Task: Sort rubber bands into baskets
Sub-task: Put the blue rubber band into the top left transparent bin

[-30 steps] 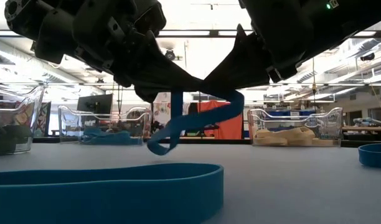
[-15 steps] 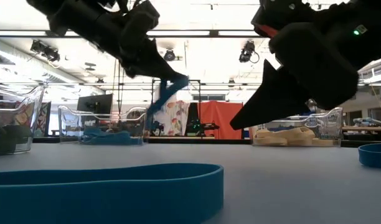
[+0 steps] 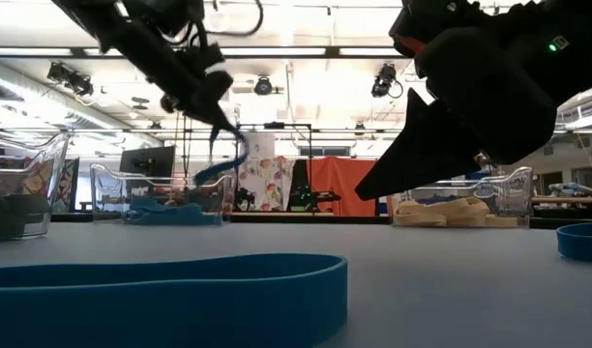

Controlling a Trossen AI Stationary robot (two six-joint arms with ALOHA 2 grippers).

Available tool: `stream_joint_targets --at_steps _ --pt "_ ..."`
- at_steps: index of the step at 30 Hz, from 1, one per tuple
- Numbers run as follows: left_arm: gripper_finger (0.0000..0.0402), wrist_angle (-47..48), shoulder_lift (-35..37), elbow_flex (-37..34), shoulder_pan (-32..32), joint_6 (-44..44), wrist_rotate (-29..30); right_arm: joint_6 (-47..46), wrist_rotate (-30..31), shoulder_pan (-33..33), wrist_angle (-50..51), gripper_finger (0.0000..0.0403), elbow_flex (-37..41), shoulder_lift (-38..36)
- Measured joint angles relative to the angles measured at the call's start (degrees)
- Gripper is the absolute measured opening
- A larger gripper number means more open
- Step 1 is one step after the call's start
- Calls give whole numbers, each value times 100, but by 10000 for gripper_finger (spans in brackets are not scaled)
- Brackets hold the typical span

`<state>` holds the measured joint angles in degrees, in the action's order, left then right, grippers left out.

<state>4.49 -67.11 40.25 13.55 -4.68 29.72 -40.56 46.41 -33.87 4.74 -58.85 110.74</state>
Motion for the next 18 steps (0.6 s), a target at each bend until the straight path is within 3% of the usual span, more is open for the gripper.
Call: stream_joint_targets --at_steps 5,11,18 --pt "16 183 16 0 749 -209 6 7 -5 0 3 163 0 2" --pt "16 280 16 0 1476 -1056 15 13 -13 0 38 163 0 4" --pt "40 731 7 0 1991 -1037 67 -188 -83 0 312 163 0 4"
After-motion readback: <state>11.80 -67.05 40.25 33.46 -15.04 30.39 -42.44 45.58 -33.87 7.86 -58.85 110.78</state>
